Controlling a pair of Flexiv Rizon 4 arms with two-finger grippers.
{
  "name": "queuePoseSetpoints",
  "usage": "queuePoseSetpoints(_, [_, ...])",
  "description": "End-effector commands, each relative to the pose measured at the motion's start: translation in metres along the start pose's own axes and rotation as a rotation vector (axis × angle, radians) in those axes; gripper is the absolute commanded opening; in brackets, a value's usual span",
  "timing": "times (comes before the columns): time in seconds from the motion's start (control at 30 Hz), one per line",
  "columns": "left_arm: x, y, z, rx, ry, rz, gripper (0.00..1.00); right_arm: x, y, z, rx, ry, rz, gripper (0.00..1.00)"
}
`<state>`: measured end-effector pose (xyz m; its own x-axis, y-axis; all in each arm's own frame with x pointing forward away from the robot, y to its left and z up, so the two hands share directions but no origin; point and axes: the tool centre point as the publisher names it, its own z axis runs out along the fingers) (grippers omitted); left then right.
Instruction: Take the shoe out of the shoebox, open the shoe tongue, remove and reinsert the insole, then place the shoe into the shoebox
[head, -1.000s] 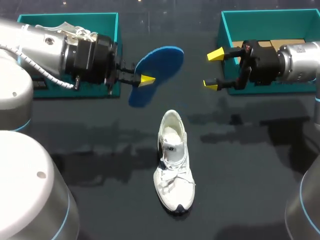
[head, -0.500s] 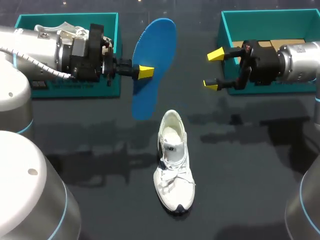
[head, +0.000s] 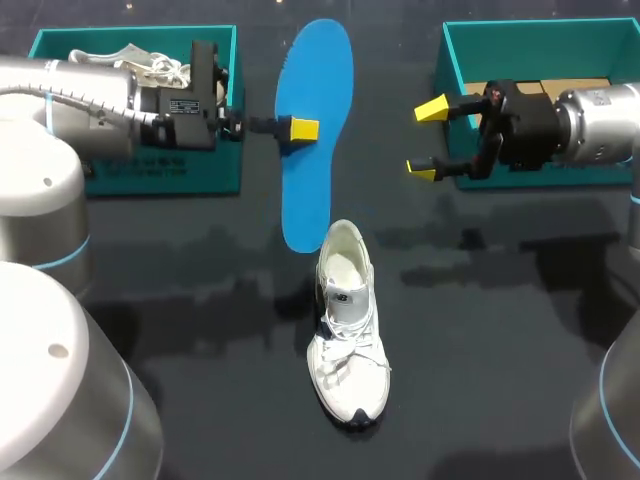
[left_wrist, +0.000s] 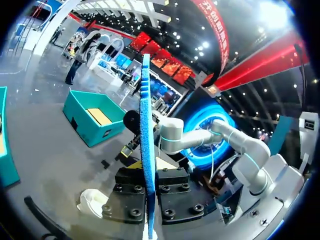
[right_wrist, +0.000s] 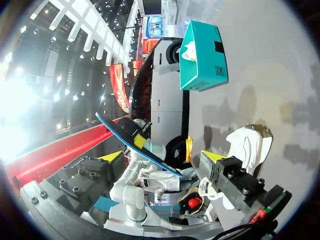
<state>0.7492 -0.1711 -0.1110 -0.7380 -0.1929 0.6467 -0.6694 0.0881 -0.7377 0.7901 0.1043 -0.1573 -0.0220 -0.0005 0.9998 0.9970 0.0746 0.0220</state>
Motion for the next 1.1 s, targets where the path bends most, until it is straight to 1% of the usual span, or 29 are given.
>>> queuePoseSetpoints(0.03, [-0.015,-0.004,0.011,-0.03,0.019,-0.137,0.0,0.0,-0.001,0.0,-0.001,-0.002,0.001,1.0])
queuePoseSetpoints(0.27, [-0.028,-0.005,0.019,-0.032,0.054,-0.337,0.0,0.0,-0.001,0.0,-0.001,-0.002,0.001,1.0])
queuePoseSetpoints(0.47, [-0.033,-0.003,0.026,0.011,0.054,-0.455,0.0,0.0,-0.001,0.0,-0.001,-0.002,0.001,1.0])
queuePoseSetpoints(0.7, [-0.044,0.007,0.035,0.041,0.032,-0.579,0.0,0.0,-0.001,0.0,-0.001,-0.002,0.001,1.0])
queuePoseSetpoints(0.87, [-0.049,0.013,0.039,0.04,0.036,-0.664,0.0,0.0,-0.001,0.0,-0.001,-0.002,0.001,1.0])
queuePoseSetpoints(0.97, [-0.05,0.014,0.041,0.034,0.058,-0.729,0.0,0.0,-0.001,0.0,-0.001,-0.002,0.001,1.0])
queuePoseSetpoints(1.1, [-0.052,0.016,0.044,0.032,0.067,-0.765,0.0,0.0,-0.001,0.0,-0.001,-0.002,0.001,1.0])
